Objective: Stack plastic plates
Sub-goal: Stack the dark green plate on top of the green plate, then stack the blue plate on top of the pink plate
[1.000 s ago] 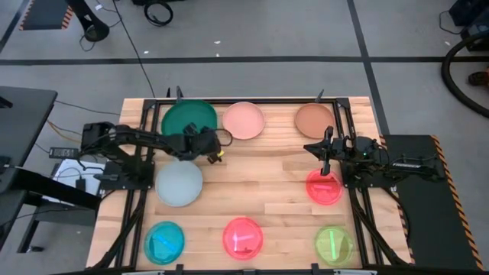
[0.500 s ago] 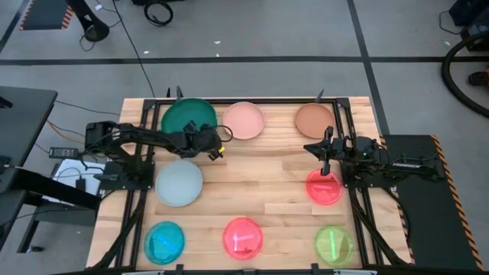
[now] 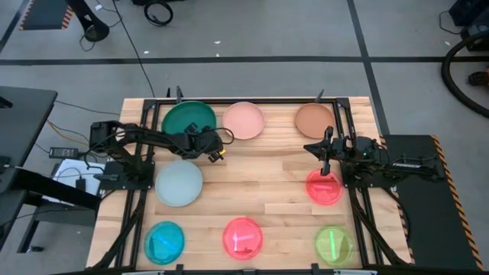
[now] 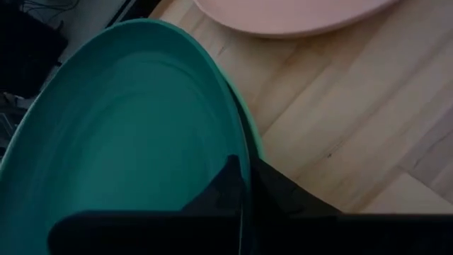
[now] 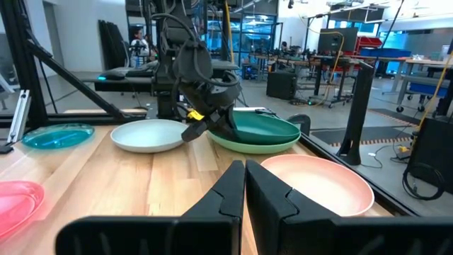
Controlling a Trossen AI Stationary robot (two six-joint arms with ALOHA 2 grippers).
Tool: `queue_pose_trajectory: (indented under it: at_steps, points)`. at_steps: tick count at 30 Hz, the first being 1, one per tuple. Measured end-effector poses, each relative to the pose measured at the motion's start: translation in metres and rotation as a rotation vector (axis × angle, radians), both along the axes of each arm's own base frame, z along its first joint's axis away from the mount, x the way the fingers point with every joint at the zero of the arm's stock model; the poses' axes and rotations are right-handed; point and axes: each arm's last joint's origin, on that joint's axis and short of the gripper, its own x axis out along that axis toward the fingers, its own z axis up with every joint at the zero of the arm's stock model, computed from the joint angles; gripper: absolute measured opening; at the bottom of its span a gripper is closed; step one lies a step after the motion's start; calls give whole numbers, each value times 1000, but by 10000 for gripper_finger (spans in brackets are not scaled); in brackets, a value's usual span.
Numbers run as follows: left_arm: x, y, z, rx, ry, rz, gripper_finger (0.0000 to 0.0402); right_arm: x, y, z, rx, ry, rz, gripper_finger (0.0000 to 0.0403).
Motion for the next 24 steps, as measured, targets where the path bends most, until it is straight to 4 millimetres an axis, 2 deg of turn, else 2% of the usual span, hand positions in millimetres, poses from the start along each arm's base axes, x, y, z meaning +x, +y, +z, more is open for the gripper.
queue_pose_trajectory:
  at_steps: [2,7,13,17,21,24]
  points:
    - [0,0,1,-8,19,-9,43,0,0,0,0,0,0,24]
    - [-1,-1,20,-41,66,-20,81,0,0,0,0,0,0,24]
    - [3,-14,54,-159,70,-95,122,0,0,0,0,-1,-2,24]
    - [0,-48,74,-284,9,-147,127,0,0,0,-1,-3,-3,24]
    - [-8,-104,83,-385,-70,-226,127,0,0,1,-1,-6,-3,24]
    - [-21,-150,85,-445,-108,-273,128,0,0,1,-2,-12,-3,24]
